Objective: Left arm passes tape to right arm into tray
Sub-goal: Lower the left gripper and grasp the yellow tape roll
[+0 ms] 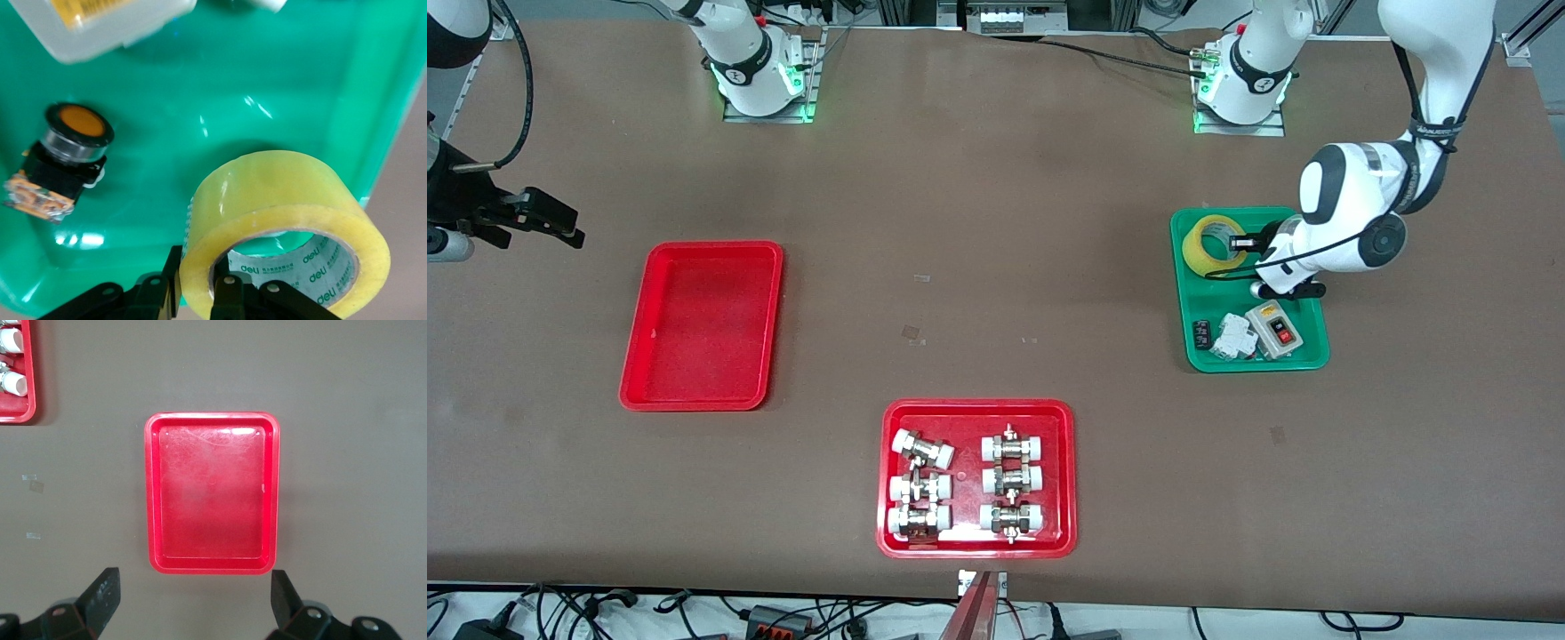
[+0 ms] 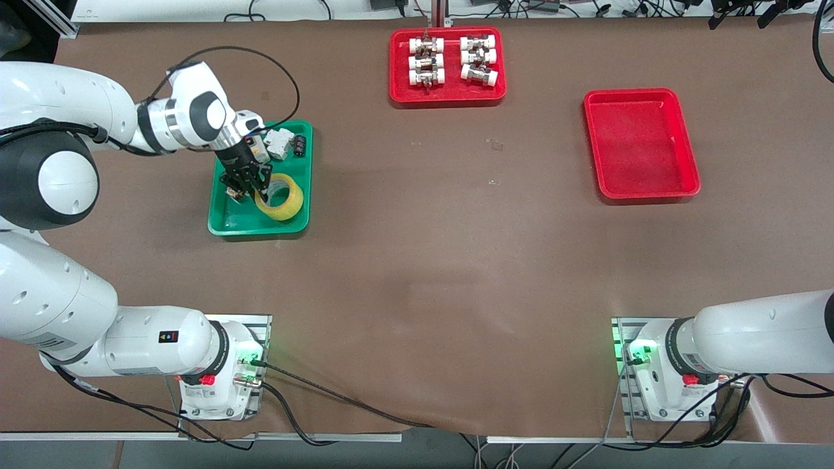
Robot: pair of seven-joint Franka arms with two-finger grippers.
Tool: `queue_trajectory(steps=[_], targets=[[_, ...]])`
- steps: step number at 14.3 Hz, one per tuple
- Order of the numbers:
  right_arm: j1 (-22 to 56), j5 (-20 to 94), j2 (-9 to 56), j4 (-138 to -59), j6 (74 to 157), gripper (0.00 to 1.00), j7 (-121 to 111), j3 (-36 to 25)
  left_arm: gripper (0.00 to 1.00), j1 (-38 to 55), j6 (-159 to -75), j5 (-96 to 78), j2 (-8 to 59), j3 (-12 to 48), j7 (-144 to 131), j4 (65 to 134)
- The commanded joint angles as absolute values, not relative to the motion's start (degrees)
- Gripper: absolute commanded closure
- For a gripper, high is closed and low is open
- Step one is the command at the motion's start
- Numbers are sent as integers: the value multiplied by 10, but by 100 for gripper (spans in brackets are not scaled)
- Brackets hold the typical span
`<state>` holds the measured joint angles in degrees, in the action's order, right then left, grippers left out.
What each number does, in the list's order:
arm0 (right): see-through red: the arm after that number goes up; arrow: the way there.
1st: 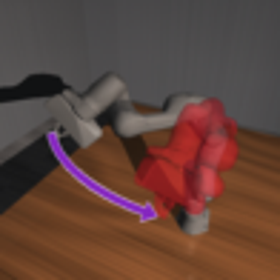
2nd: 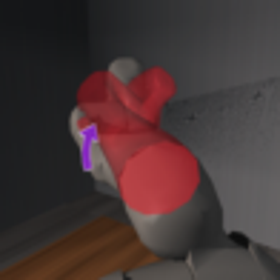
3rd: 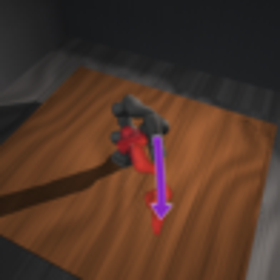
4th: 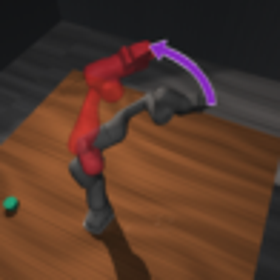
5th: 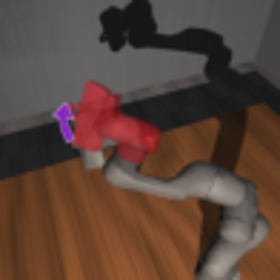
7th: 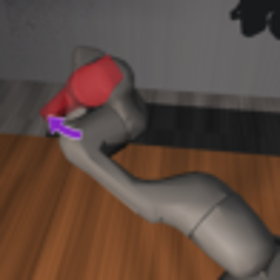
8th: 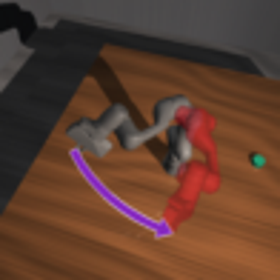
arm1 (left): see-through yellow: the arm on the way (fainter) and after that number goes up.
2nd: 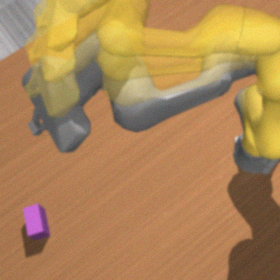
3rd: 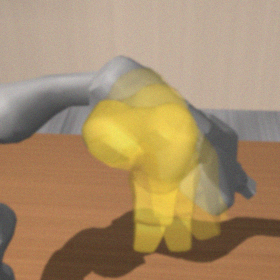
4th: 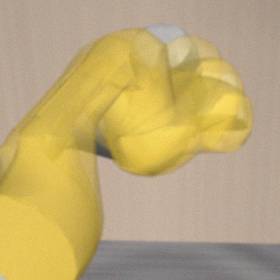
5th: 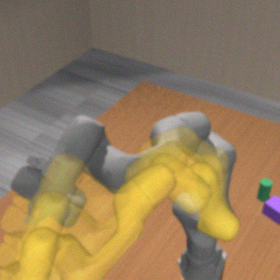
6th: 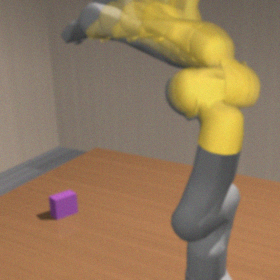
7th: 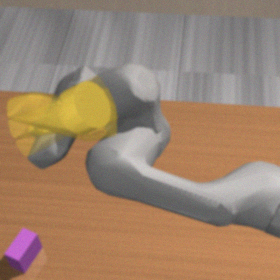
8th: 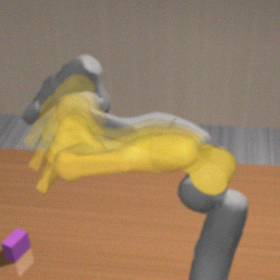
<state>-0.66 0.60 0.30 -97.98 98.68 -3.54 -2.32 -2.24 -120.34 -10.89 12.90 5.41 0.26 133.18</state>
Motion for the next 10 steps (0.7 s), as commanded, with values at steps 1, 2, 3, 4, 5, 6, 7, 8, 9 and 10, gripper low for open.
queue_trajectory(steps=[1, 2, 3, 4, 5, 6, 7, 8, 9, 10], targets=[[-9, 9, 11, -974, 976, 0, -39, -25, 82, -29, -1107, -120, 118, 56, 8, 1250], [-6, 8, 14, -975, 976, 0, -39, -25, 83, -28, -1077, -120, 120, 57, 3, 1219], [-3, 8, 19, -976, 971, 0, -39, -23, 84, -23, -1053, -120, 121, 57, 2, 1195], [-2, 14, 28, -979, 949, 0, -36, -23, 84, -19, -1036, -121, 125, 59, 0, 1174], [1, 18, 38, -975, 929, 0, -39, -22, 85, -11, -1026, -130, 127, 60, -3, 1157], [3, 25, 45, -974, 924, 0, -45, -22, 86, -4, -1020, -161, 128, 64, -4, 1145], [6, 35, 47, -972, 923, 0, -45, -22, 87, -2, -1016, -196, 134, 72, -4, 1136], [6, 40, 51, -972, 925, 0, -45, -22, 88, 5, -1016, -224, 143, 89, -13, 1122], [7, 47, 62, -969, 924, 0, -46, -22, 89, 13, -1017, -248, 158, 105, -41, 1098], [10, 73, 65, -966, 924, 0, -45, -22, 89, 26, -1017, -266, 175, 119, -80, 1073]])
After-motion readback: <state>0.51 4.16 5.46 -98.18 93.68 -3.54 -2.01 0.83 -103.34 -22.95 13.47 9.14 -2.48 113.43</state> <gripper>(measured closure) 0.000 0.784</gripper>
